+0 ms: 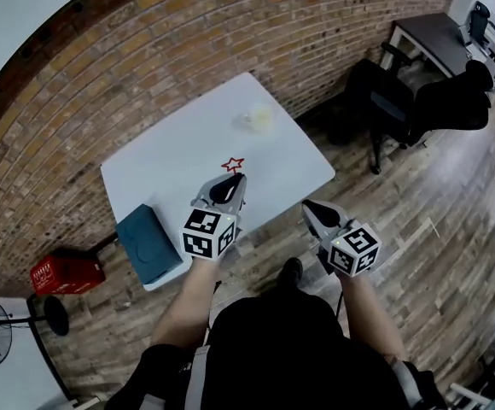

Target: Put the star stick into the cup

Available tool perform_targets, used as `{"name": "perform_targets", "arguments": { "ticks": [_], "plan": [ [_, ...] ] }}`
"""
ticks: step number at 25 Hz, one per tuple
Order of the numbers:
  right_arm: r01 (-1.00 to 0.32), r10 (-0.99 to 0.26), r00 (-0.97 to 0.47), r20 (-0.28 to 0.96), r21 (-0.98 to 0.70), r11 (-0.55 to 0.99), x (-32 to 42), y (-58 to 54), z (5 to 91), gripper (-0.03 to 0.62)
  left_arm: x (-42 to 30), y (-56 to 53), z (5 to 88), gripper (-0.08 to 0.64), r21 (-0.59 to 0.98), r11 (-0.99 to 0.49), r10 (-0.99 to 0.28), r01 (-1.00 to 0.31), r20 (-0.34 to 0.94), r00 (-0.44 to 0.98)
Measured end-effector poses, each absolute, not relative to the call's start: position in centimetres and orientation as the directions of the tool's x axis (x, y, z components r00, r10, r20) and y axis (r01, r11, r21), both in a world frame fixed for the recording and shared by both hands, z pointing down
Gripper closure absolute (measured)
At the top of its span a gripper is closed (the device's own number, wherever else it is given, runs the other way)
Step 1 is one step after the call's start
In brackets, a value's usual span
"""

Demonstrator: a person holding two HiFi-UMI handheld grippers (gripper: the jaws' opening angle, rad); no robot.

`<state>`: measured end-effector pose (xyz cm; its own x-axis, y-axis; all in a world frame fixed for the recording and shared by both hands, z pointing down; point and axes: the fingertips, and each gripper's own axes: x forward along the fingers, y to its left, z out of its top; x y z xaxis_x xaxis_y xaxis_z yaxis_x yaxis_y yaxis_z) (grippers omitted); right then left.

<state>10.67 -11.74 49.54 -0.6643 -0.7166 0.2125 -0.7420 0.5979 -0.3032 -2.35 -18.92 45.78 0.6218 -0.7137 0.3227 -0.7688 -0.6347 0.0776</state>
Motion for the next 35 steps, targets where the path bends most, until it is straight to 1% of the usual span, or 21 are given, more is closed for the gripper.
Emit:
{"name": "perform_targets", "arguments": {
  "ticks": [5, 13, 22, 29, 35],
  "plan": [
    [-0.725, -0.700, -0.682, 0.212, -0.316, 0.612, 13.4, -15.9, 49.7, 0.584, 0.3, -22.4, 45.5, 0.538, 0.060, -0.614, -0.728, -0.787, 0.340, 0.595],
    [-0.728, -0.710, -0.676, 0.195, -0.319, 0.606, 14.5, -20.5, 49.3, 0.592, 1.0, -25.9, 45.6, 0.538, 0.087, -0.599, -0.733, -0.796, 0.342, 0.588],
    [-0.725, -0.694, -0.686, 0.217, -0.282, 0.628, 11.1, -26.2, 47.8, 0.592, -1.8, -30.4, 44.2, 0.538, 0.111, -0.593, -0.751, -0.798, 0.281, 0.597],
    [-0.698, -0.648, -0.716, 0.257, -0.273, 0.662, 5.1, -27.9, 48.1, 0.592, -4.1, -32.3, 44.6, 0.538, 0.141, -0.612, -0.737, -0.778, 0.255, 0.626],
    [-0.709, -0.646, -0.706, 0.292, -0.276, 0.650, 5.2, -28.9, 49.1, 0.592, -4.1, -34.5, 44.8, 0.538, 0.155, -0.625, -0.724, -0.765, 0.250, 0.643]
  ]
}}
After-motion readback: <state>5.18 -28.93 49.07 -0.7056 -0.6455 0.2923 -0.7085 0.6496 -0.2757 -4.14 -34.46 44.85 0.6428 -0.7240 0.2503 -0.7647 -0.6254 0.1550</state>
